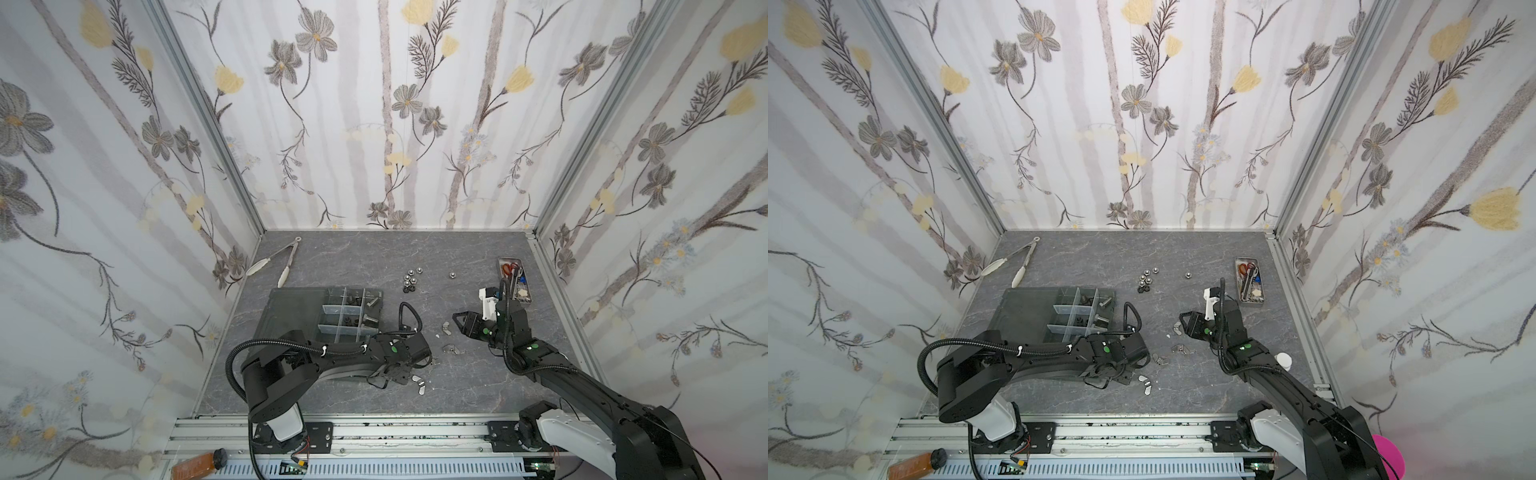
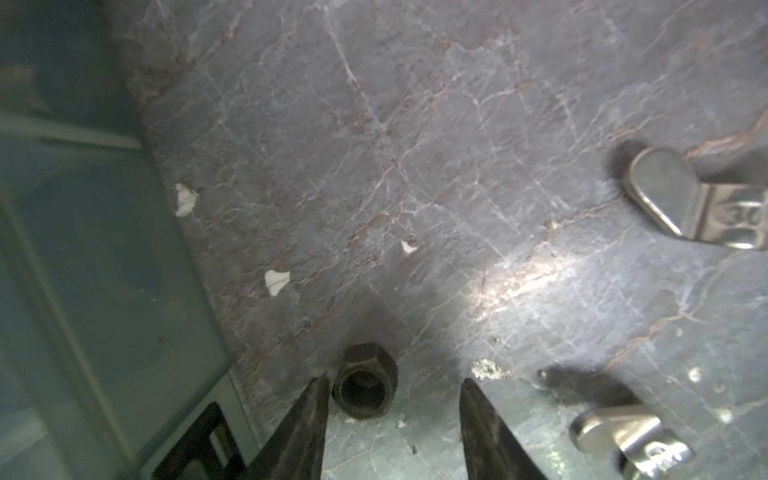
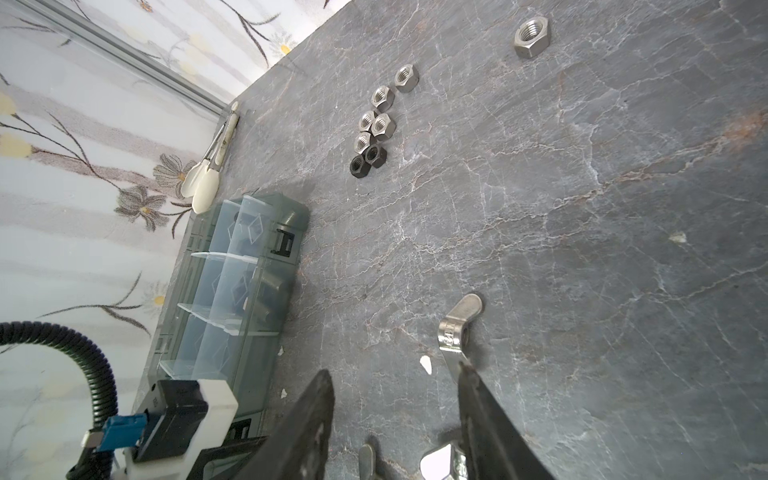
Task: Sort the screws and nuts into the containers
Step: 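Lower the left gripper around the black nut and close on it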
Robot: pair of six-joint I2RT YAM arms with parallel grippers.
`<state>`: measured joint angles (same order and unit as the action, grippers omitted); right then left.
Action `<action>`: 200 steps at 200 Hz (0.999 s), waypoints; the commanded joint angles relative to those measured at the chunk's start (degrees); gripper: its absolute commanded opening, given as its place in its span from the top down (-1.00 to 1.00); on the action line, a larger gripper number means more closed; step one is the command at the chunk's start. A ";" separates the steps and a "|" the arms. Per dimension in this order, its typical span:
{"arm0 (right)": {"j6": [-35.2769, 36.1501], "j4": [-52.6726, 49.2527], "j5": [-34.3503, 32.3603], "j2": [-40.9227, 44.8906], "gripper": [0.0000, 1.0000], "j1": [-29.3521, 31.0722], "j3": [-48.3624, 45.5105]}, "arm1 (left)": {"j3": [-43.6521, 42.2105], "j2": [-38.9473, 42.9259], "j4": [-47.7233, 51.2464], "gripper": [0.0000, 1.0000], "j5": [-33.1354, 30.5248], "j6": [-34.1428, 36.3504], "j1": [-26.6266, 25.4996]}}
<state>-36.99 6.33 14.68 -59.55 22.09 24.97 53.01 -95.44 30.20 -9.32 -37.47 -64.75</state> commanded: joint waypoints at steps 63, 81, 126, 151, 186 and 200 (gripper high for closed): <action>-0.18 1.85 0.68 -1.19 0.01 -0.08 1.63 | -1.70 0.55 -2.06 0.14 0.14 -0.14 1.11; -0.07 1.63 0.71 -1.34 0.01 -0.06 2.05 | -1.78 0.50 -2.46 0.19 0.20 -0.06 1.38; 0.17 1.03 0.70 -1.44 0.00 -0.04 2.51 | -0.92 -0.19 -2.73 0.41 0.41 0.72 1.47; 0.17 0.96 0.75 -1.36 0.00 -0.11 2.45 | -0.34 0.11 -2.51 0.48 -0.34 0.91 1.57; 0.31 0.80 0.73 -1.06 0.00 -0.05 2.45 | 0.29 0.13 -2.42 0.56 -0.95 1.02 1.65; 0.36 0.62 0.70 -0.94 0.01 -0.05 2.45 | 0.60 0.43 -2.33 0.58 -1.35 0.92 1.65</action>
<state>-36.97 6.28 14.87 -60.90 22.00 26.94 52.82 -95.39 28.05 -9.15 -36.40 -63.13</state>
